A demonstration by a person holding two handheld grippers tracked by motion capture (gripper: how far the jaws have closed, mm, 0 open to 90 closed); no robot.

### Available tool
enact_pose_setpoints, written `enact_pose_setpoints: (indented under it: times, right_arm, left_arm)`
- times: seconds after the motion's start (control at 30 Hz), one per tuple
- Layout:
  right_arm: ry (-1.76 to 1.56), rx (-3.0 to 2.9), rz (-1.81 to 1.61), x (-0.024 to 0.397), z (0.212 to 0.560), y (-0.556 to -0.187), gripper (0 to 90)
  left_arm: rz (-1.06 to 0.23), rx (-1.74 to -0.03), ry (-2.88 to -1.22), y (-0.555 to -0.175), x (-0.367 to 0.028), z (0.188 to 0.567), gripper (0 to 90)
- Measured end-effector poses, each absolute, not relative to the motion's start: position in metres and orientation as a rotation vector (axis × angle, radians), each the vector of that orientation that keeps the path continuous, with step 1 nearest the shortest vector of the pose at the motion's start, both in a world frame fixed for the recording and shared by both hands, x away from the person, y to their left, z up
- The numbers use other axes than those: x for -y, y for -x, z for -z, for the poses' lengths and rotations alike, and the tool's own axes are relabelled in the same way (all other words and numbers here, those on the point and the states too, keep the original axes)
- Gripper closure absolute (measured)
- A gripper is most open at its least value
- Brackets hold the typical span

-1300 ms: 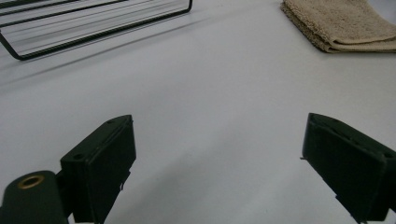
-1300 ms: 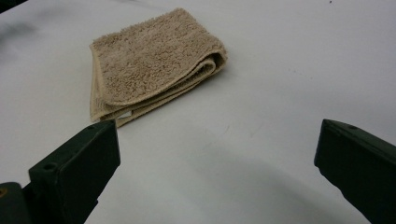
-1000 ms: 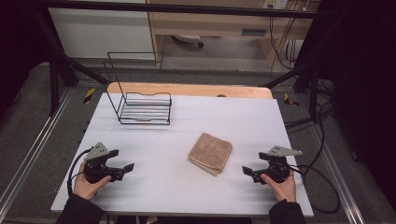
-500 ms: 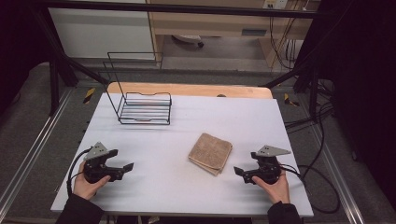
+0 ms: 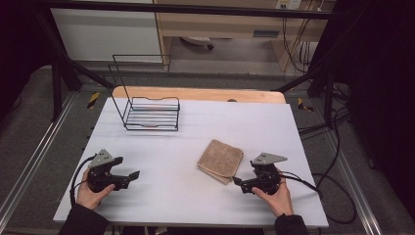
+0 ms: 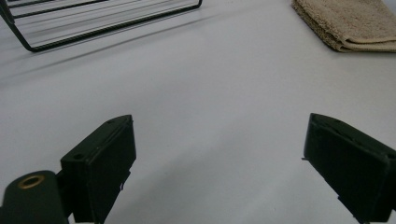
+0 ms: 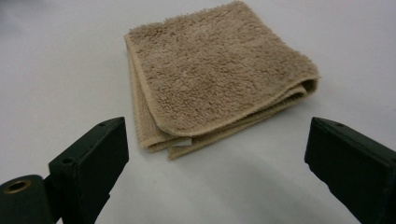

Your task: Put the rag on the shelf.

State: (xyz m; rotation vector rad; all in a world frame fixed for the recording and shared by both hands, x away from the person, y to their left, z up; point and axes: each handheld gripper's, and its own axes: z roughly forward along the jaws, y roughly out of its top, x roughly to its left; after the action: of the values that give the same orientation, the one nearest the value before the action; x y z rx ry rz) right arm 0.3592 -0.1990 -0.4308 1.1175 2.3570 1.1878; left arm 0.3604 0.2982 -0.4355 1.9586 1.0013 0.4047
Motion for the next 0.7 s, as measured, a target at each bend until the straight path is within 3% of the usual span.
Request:
enact_pose_setpoints:
  times: [0.17,0.7]
  right_arm:
    - [-1.078,-2.394,-1.157,0.184,0.430,-0.362,11.7]
    - [-0.946,-2.517,-1.004,0.146,0.440,-0.370,42.6]
  left_arm:
    - [-0.408,-1.006,-1.957,-0.360,-0.299,0.436,9.4]
    - [-0.404,-1.006,-1.957,-0.360,-0.299,0.436,10.2]
